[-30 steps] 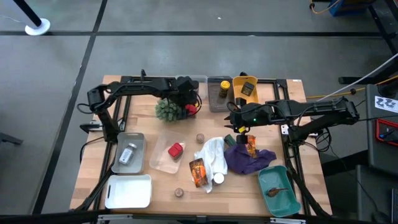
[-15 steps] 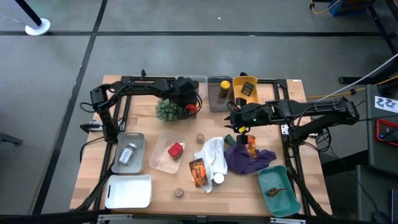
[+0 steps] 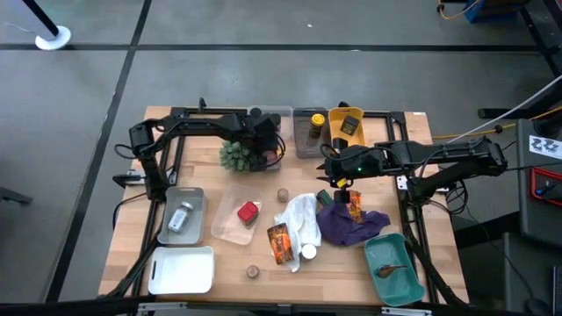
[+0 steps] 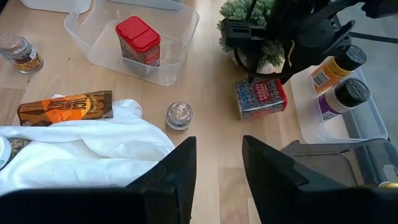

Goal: Sort spices by type
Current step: Put the red seasoning can into the bottom transparent bin

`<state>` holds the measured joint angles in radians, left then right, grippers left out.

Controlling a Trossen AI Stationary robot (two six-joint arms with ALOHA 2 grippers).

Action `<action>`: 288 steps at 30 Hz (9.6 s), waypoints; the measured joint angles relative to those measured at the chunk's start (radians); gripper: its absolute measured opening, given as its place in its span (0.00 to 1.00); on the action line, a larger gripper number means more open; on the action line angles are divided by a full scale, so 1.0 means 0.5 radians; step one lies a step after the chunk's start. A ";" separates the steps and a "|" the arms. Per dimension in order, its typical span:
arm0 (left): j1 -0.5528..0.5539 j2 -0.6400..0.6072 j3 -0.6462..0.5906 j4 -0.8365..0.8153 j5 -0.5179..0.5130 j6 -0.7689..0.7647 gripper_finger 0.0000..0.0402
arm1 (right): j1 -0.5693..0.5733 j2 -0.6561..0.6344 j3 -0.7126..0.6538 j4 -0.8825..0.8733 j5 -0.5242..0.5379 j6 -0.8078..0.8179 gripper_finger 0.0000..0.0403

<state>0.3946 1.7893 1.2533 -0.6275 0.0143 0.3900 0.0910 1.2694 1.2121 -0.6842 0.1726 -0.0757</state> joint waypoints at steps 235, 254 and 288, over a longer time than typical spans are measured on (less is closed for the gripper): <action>-0.375 0.039 0.134 -0.008 -0.066 0.221 0.60 | 0.000 0.056 -0.142 0.040 -0.002 0.000 0.33; -0.420 0.005 0.130 0.075 -0.075 0.284 0.60 | 0.001 0.056 -0.141 0.049 -0.002 0.007 0.33; -0.318 0.025 0.134 0.083 -0.050 0.365 0.60 | 0.000 0.056 -0.141 0.046 -0.002 0.007 0.33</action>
<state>0.2356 1.8018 1.3201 -0.5862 -0.0106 0.5724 0.0910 1.2976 1.1416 -0.6613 0.1715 -0.0723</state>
